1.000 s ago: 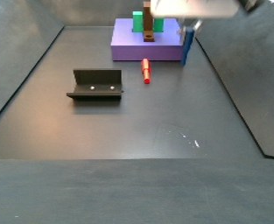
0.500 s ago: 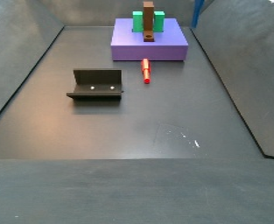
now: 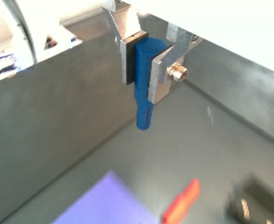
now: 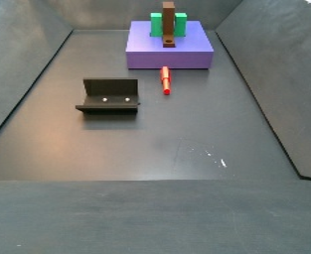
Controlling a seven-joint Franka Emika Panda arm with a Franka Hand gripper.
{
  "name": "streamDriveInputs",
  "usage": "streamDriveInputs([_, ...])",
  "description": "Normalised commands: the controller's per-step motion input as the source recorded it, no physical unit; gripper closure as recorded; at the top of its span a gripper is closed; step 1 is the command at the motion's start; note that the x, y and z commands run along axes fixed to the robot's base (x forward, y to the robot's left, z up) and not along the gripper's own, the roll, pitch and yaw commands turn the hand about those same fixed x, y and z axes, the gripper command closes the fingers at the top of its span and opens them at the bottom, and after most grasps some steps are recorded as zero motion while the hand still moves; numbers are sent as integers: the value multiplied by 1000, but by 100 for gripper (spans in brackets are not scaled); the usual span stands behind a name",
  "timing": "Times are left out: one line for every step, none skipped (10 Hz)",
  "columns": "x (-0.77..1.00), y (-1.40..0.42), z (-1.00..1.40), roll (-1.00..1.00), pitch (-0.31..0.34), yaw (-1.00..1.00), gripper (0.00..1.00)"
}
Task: Pick up the blue object. Move up. Move to above the board. Insert the blue object.
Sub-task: Move to above the board, then insert the blue object.
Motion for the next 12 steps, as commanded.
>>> streamDriveInputs([1228, -1400, 318, -9, 396, -103, 100])
streamDriveInputs([1283, -1400, 371, 2, 348, -73, 100])
streamDriveInputs([638, -715, 206, 62, 279, -30, 100])
streamDriveInputs([303, -348, 103, 74, 181, -12, 100])
streamDriveInputs([0, -23, 0, 0, 0, 0, 100])
streamDriveInputs([0, -314, 0, 31, 0, 0, 100])
streamDriveInputs([89, -860, -69, 121, -30, 106, 100])
streamDriveInputs([140, -866, -43, 100, -24, 106, 100])
streamDriveInputs([146, -863, -11, 80, -29, 123, 100])
streamDriveInputs([131, -914, -60, 3, -21, 131, 100])
streamDriveInputs([143, -937, -231, 0, -40, 131, 100])
streamDriveInputs([129, -923, -289, 0, -63, 151, 100])
